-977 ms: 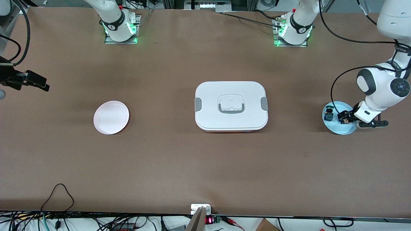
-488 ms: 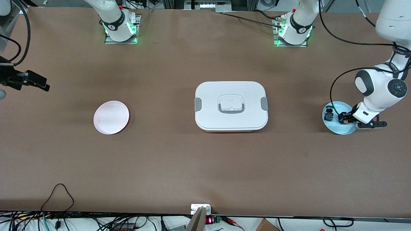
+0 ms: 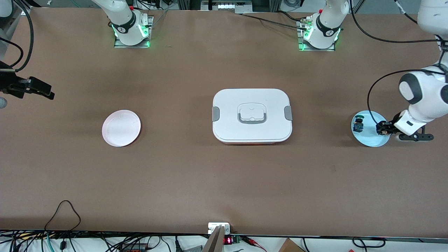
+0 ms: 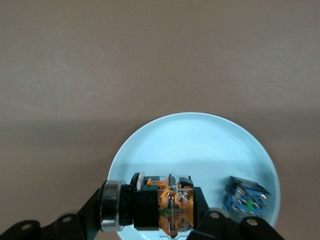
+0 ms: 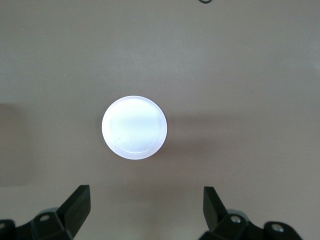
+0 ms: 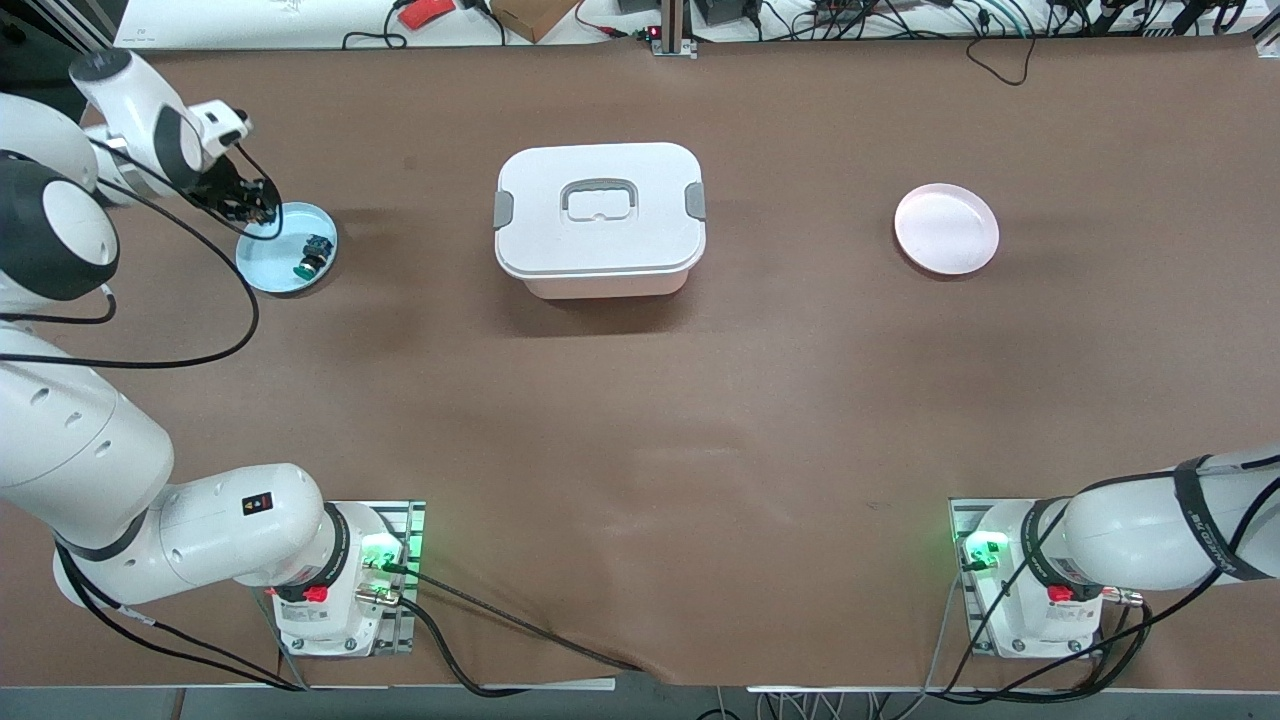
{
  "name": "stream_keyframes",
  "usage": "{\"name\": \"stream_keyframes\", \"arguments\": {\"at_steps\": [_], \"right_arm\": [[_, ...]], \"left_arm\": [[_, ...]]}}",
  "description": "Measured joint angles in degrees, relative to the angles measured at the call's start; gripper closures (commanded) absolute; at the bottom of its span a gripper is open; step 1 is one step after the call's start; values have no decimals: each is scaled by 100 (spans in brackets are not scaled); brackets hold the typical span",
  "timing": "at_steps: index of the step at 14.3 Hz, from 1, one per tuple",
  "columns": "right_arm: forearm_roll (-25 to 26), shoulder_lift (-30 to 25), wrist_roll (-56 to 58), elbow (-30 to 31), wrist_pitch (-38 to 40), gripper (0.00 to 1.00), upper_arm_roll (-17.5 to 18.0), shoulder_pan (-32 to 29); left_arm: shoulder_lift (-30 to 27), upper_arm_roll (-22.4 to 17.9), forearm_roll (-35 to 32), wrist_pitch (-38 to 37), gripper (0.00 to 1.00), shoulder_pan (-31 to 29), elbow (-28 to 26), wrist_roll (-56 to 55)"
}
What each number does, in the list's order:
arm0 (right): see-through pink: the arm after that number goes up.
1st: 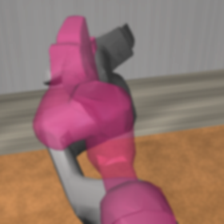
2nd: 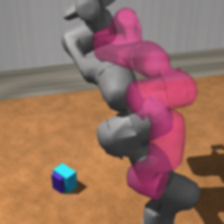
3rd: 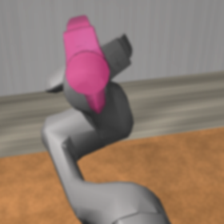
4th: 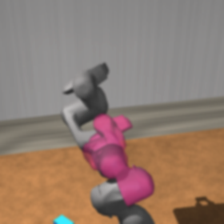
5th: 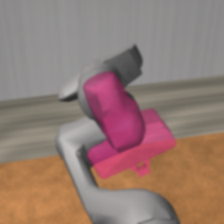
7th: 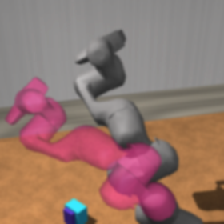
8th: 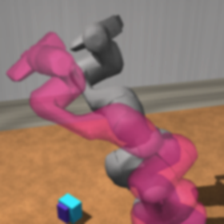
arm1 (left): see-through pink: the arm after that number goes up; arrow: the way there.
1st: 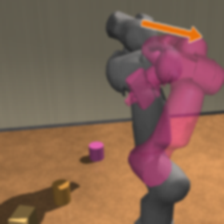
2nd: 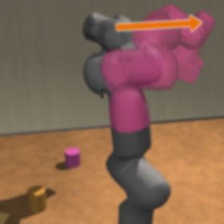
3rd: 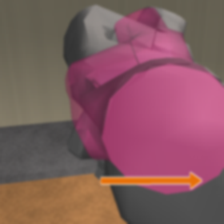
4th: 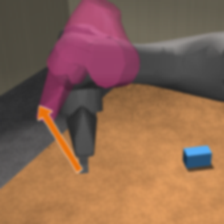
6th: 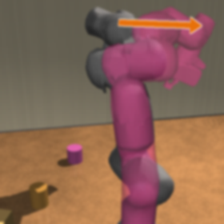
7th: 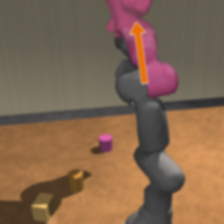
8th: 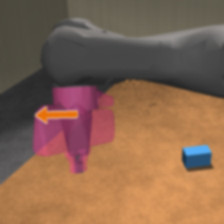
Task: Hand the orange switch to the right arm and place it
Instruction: 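Lift the switch with the left gripper while the right gripper reaches center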
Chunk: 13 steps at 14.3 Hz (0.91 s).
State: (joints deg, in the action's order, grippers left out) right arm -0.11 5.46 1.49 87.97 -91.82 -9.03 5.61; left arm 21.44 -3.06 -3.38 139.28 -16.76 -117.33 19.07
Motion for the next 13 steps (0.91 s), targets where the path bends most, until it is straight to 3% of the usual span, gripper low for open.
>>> {"name": "stream_keyframes", "arguments": {"at_steps": [3,7,10,13], "right_arm": [[0,0,0,0,0,0,-2,-3],[0,0,5,0,1,0,-4,-4],[-1,0,52,0,3,0,2,10],[-2,0,56,0,10,0,3,60]], "left_arm": [[-309,317,183,-1378,73,-1,574,243],[-396,591,1821,-2497,73,6,1183,1732],[-369,615,2953,-3065,77,9,1214,3261],[-351,985,3914,-3504,83,18,1214,4686]]}}
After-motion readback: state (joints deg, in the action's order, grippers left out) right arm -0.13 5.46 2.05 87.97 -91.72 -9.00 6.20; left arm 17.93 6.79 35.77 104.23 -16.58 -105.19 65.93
